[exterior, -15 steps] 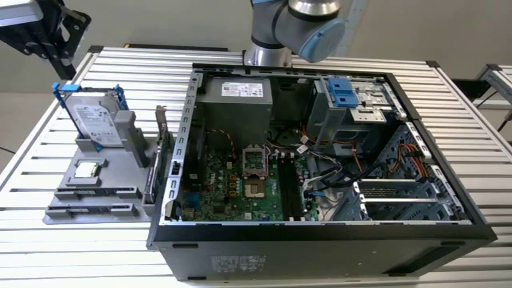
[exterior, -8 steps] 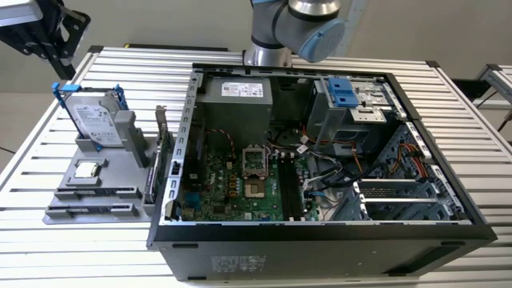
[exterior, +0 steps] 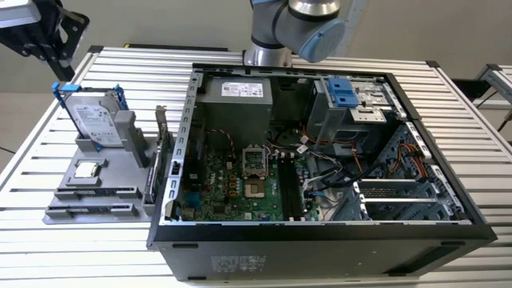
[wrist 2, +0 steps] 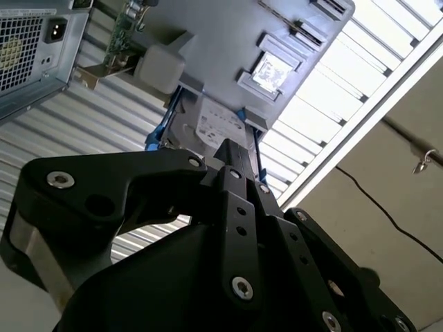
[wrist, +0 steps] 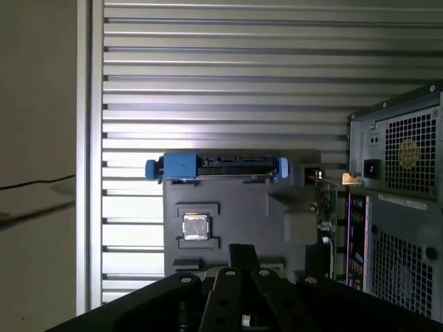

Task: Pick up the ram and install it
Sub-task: 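Reach for the ram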

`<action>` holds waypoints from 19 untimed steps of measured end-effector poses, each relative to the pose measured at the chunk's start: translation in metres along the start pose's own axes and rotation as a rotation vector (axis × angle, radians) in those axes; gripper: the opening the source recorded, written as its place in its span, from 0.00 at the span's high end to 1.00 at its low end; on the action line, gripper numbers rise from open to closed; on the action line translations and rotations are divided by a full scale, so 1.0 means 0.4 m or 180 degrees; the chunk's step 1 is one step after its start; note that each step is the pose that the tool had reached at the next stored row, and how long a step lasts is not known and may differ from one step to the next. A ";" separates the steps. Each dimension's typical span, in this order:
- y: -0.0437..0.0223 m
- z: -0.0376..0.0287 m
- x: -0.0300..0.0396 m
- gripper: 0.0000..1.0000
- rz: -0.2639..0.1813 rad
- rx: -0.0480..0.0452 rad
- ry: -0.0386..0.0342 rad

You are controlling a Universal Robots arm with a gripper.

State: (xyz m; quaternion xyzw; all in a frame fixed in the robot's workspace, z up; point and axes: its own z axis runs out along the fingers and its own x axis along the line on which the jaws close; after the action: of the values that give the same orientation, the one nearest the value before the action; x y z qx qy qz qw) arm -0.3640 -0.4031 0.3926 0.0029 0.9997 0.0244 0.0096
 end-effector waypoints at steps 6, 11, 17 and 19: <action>-0.016 -0.001 0.000 1.00 0.0000 0.0000 0.0000; -0.030 -0.001 0.000 1.00 0.0000 0.0000 0.0000; -0.046 -0.002 0.000 1.00 -0.0001 0.0000 0.0000; -0.051 -0.003 0.000 1.00 -0.0001 0.0000 0.0000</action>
State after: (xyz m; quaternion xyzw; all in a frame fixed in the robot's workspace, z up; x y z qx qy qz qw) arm -0.3640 -0.4236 0.3926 0.0028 0.9997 0.0243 0.0095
